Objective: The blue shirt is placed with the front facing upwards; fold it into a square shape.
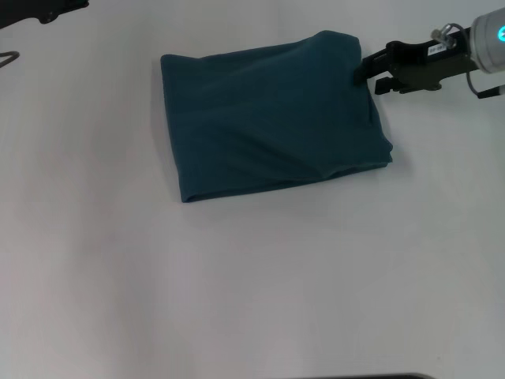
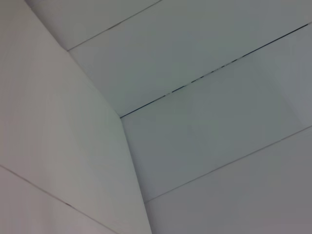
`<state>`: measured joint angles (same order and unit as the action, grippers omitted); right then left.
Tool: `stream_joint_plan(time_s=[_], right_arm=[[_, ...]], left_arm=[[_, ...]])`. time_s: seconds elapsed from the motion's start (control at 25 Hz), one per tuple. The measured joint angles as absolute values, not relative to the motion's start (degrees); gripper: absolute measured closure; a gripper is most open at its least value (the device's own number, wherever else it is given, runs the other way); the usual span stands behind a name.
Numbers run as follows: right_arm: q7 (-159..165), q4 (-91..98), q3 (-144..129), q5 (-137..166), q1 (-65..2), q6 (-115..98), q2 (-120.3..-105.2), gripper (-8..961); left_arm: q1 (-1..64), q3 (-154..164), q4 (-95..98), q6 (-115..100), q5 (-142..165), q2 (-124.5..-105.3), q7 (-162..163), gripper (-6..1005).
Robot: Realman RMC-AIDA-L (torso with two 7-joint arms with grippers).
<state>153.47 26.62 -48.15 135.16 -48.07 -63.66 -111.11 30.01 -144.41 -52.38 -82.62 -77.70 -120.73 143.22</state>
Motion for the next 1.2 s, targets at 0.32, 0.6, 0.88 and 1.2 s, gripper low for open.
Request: stream_joint_plan(time_s=[0.32,0.6,0.88,1.2], right_arm=[[153.5,25.9,-48.0,135.1,-48.7,-60.8,-112.35,408],[153.6,25.8,-47.4,134.1,-48.9,-60.4,-112.67,163],[153.9,25.8,-47.4,131.9,-48.9,-60.8,-112.68,157],[154.7,25.8,-47.4,131.7,-48.9,-61.7,-112.62,160]], left_arm=[[29.9,-144.4,-52.4,-82.6,-77.7,-120.85,143.2,98],[29.8,-144.4,-52.4,-82.7,-77.7,-120.89,143.2,98],[29.8,-144.4,-52.4,-82.7,-77.7,-120.93,143.2,98],[29.9,-144.4,-52.4,-82.7,-77.7,-120.88,143.2,98]])
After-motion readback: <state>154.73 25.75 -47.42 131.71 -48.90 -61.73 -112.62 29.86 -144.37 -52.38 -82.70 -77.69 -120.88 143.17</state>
